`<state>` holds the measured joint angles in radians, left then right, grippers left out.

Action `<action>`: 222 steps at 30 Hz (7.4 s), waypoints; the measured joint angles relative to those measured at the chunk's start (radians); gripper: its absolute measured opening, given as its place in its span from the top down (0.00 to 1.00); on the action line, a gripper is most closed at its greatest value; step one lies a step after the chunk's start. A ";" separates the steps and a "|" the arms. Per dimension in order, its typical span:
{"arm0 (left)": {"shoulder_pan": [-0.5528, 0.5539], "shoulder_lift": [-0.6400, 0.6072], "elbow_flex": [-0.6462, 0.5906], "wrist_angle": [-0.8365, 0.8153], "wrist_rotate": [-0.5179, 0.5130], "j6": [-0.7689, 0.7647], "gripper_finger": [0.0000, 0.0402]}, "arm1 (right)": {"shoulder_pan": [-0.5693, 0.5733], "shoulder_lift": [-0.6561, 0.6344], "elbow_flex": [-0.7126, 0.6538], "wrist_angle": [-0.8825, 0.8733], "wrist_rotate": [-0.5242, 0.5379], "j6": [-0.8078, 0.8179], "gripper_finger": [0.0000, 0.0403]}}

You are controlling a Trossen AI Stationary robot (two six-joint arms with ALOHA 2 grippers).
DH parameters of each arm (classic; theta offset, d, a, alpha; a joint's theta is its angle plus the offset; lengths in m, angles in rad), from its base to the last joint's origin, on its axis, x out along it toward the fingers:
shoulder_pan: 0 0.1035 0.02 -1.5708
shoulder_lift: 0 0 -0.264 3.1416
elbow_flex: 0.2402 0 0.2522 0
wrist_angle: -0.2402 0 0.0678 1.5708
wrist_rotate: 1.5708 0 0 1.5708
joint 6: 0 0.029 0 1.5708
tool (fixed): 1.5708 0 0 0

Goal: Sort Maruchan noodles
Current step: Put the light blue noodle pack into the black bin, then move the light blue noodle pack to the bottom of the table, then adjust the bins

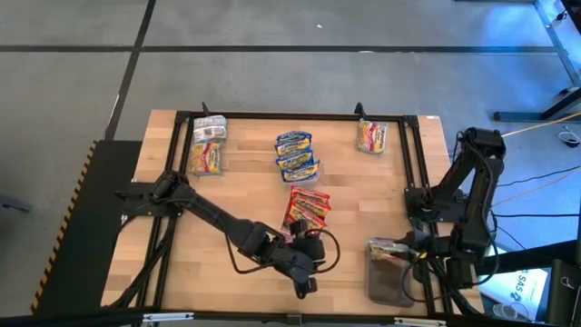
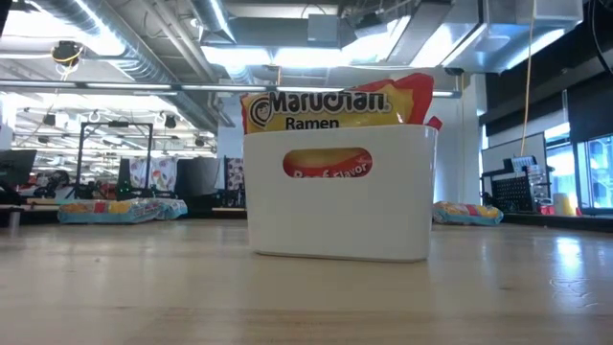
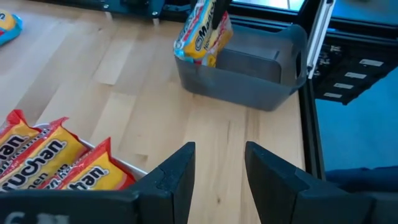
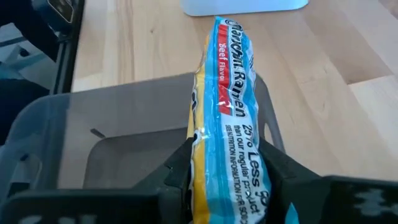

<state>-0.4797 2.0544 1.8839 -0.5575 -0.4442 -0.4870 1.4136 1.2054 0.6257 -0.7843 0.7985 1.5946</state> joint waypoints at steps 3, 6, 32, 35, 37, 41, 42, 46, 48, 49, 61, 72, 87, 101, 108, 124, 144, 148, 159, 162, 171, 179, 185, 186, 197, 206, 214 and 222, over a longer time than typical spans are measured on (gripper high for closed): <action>0.002 0.000 0.000 0.000 0.000 0.000 0.67 | 0.000 0.004 -0.026 0.040 0.004 -0.003 0.76; 0.003 0.000 0.000 0.000 0.000 0.000 0.67 | 0.000 0.010 -0.044 0.062 0.000 -0.004 0.76; 0.003 0.000 0.000 -0.001 0.017 0.002 0.67 | 0.000 0.010 0.051 -0.098 -0.171 0.001 0.44; 0.003 0.001 0.000 0.002 0.017 -0.005 0.67 | -0.002 0.010 0.104 -0.188 -0.199 0.037 0.44; 0.003 0.001 0.000 0.031 0.016 -0.035 0.67 | -0.009 0.010 0.151 -0.239 -0.199 0.055 0.44; -0.002 0.001 0.001 0.033 0.020 -0.025 0.67 | -0.056 0.010 0.234 -0.291 -0.191 0.052 0.44; -0.005 0.001 0.001 0.014 0.024 -0.011 0.67 | -0.072 0.010 0.249 -0.286 -0.178 0.047 0.44; -0.024 0.001 0.002 -0.071 -0.010 -0.062 0.67 | -0.174 0.010 0.261 -0.129 -0.126 -0.106 0.44; -0.038 0.001 0.002 -0.190 -0.004 -0.106 0.67 | -0.242 0.016 0.247 0.004 -0.119 -0.246 0.44; -0.047 0.001 0.002 -0.261 -0.008 -0.136 0.67 | -0.272 0.020 0.239 0.068 -0.122 -0.313 0.44; -0.063 -0.044 0.000 -0.873 -0.114 -0.402 0.67 | -0.629 0.119 0.195 0.476 -0.313 -0.898 0.44; 0.117 -0.496 -0.501 -0.799 -0.169 -0.421 0.74 | -0.761 0.203 0.195 0.500 -0.328 -1.019 0.44; 0.766 -0.758 -1.026 -0.627 0.009 -0.208 0.74 | -0.812 0.206 0.195 0.501 -0.288 -1.071 0.44; 1.043 -0.534 -1.067 -0.546 -0.030 -0.041 0.74 | -0.812 0.273 0.196 0.552 -0.266 -1.047 0.44; 0.939 -0.497 -1.067 -0.550 0.089 -0.092 0.74 | -0.811 0.286 0.196 0.550 -0.326 -1.048 0.44; 0.350 -0.497 -1.010 -0.511 0.455 -0.505 0.74 | -0.811 0.286 0.195 0.550 -0.466 -1.046 0.44; 0.007 -0.509 -0.843 -0.064 0.230 -0.587 0.75 | -0.812 0.286 0.195 0.504 -0.372 -1.023 0.44; 0.056 -0.491 -0.845 -0.012 0.140 -0.439 0.75 | -0.825 0.286 0.195 0.446 -0.303 -1.001 0.44; 0.319 -0.408 -0.948 0.017 -0.081 -0.243 0.75 | -1.074 0.287 0.195 0.270 -0.266 -1.061 0.44; 0.407 -0.408 -0.990 0.138 -0.067 -0.148 0.75 | -1.190 0.287 0.195 0.273 -0.261 -1.156 0.44; 0.636 -0.400 -1.087 0.436 0.092 0.108 0.75 | -1.495 0.287 0.065 0.659 -0.386 -1.537 0.44; 0.737 -0.334 -1.119 0.665 0.237 0.203 0.75 | -1.659 0.309 -0.012 0.929 -0.620 -1.685 0.44; 0.783 -0.275 -1.116 0.793 0.272 0.209 0.75 | -1.682 0.377 -0.012 0.990 -0.716 -1.704 0.44; 0.789 -0.272 -1.116 0.802 0.273 0.209 0.75 | -1.682 0.386 -0.012 0.999 -0.725 -1.704 0.44; 0.888 -0.262 -1.116 0.895 0.322 0.208 0.75 | -1.723 0.403 -0.012 1.094 -0.730 -1.708 0.44; 0.927 -0.264 -1.116 0.904 0.335 0.208 0.75 | -1.810 0.402 -0.012 1.144 -0.739 -1.720 0.44; 0.809 -0.478 -1.114 0.593 0.357 0.207 0.75 | -1.718 0.225 0.045 0.690 -0.768 -1.635 0.44; 0.497 -0.581 -1.115 0.411 0.372 0.107 0.75 | -1.402 0.120 0.041 0.414 -0.799 -1.314 0.44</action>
<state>0.0171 1.4737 0.7685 -0.1468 -0.0717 -0.3798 0.0113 1.3258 0.6663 -0.3700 -0.0008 0.2801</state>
